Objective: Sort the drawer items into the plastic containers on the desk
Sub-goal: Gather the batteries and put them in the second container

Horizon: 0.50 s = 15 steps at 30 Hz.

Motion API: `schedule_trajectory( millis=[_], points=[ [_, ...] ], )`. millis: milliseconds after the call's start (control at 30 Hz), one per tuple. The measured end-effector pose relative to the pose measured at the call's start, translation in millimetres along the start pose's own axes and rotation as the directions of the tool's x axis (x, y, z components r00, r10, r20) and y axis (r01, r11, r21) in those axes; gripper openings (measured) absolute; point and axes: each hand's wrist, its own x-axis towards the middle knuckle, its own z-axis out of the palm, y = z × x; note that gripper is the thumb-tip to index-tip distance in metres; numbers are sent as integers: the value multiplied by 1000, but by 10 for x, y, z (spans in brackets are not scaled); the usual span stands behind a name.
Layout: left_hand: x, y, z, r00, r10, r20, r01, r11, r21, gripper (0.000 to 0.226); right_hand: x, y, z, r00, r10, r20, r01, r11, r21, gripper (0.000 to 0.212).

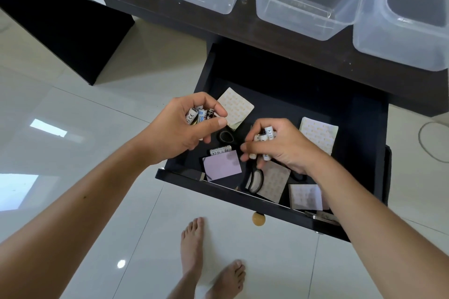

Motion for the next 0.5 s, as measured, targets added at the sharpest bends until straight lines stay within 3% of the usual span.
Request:
schedule_trajectory(
  millis=[67,133,267,367,500],
  points=[
    [-11,-7,-30,1000,0,-20,0,1000,-5,10,63,-3,145,999,-34,-5,33,994,-103,16],
    [-19,-15,-45,1000,5,-30,-5,1000,-13,12,133,4,264,995,-83,-50,63,946,-319,17],
    [-25,-28,-53,1000,-8,-21,7,999,-41,15,272,67,379,968,-242,61,211,662,-719,34],
    [-15,-42,-48,1000,-18,7,19,999,-31,14,306,102,407,968,-224,114,217,518,-827,30],
    [-5,-44,-52,1000,-26,5,27,997,-72,14,286,118,405,970,-234,58,185,568,-802,24]
  ],
)
